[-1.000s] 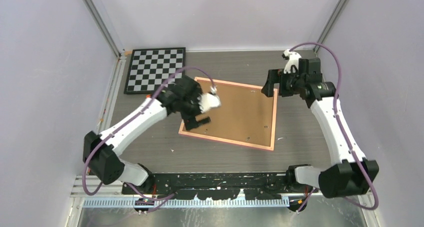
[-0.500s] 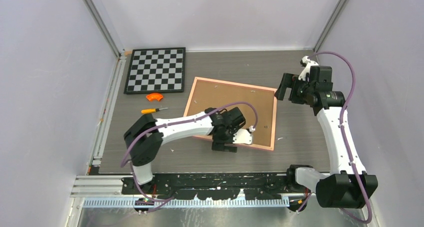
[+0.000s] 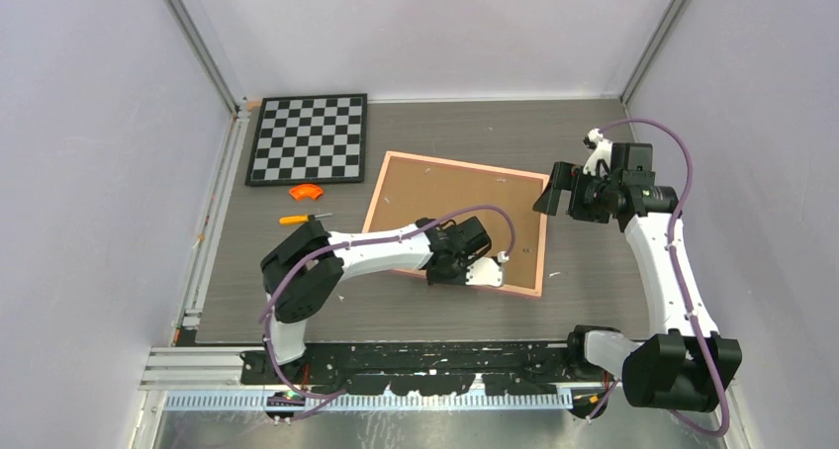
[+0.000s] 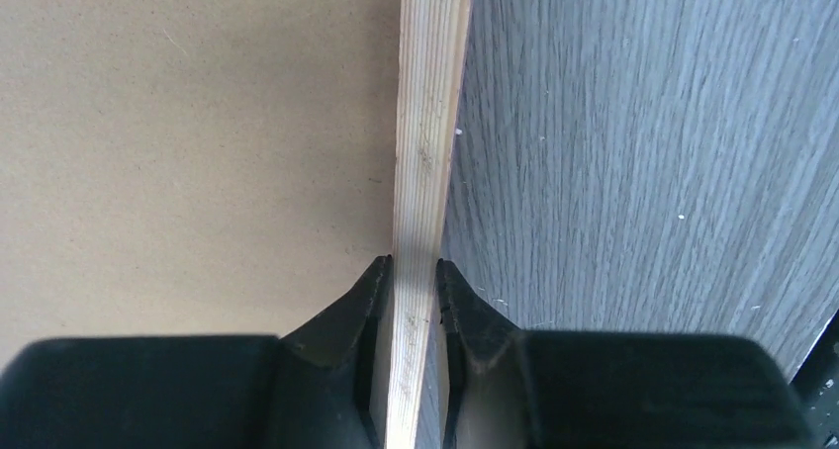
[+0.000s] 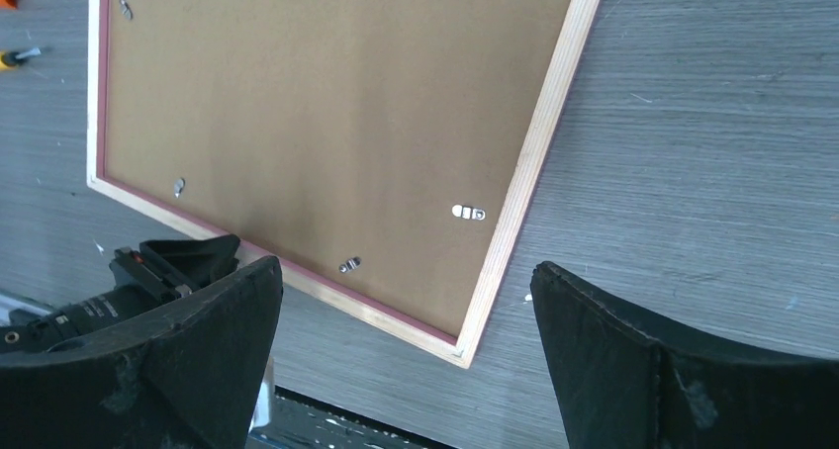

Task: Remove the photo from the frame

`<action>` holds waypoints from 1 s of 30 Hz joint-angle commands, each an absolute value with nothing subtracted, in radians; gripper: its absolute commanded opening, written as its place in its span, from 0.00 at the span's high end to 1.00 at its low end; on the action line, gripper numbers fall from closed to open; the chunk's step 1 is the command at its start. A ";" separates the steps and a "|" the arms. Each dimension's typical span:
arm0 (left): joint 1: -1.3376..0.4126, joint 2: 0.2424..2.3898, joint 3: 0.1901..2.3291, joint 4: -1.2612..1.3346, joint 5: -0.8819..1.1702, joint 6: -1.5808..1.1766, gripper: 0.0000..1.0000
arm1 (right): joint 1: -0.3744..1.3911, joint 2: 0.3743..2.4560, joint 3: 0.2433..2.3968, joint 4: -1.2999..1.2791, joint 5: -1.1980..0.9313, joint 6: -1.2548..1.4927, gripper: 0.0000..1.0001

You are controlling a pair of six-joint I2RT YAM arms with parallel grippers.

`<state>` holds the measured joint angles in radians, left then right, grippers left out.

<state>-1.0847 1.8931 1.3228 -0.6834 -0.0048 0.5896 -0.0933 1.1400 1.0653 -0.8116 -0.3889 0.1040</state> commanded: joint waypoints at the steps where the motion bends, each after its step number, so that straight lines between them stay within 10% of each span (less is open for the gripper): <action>1: -1.083 1.917 1.291 -0.646 -0.007 0.603 0.81 | -0.097 1.081 1.058 -0.792 -0.431 0.014 0.00; 13: -1.037 1.952 1.298 -0.654 0.041 0.583 0.63 | -0.097 1.013 1.065 -0.840 -0.477 -0.095 0.00; 19: -0.989 1.928 1.322 -0.697 0.141 0.572 0.99 | -0.097 1.024 1.083 -0.846 -0.480 -0.133 0.00; 30: -0.874 1.885 1.463 -0.880 0.323 0.528 1.00 | -0.080 1.070 1.173 -1.148 -0.690 -0.464 0.00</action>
<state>-0.9012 1.9129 1.3857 -0.7589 0.2127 0.6075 -0.0906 1.0702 1.1271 -1.0382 -0.6289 -0.3374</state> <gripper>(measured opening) 0.105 0.995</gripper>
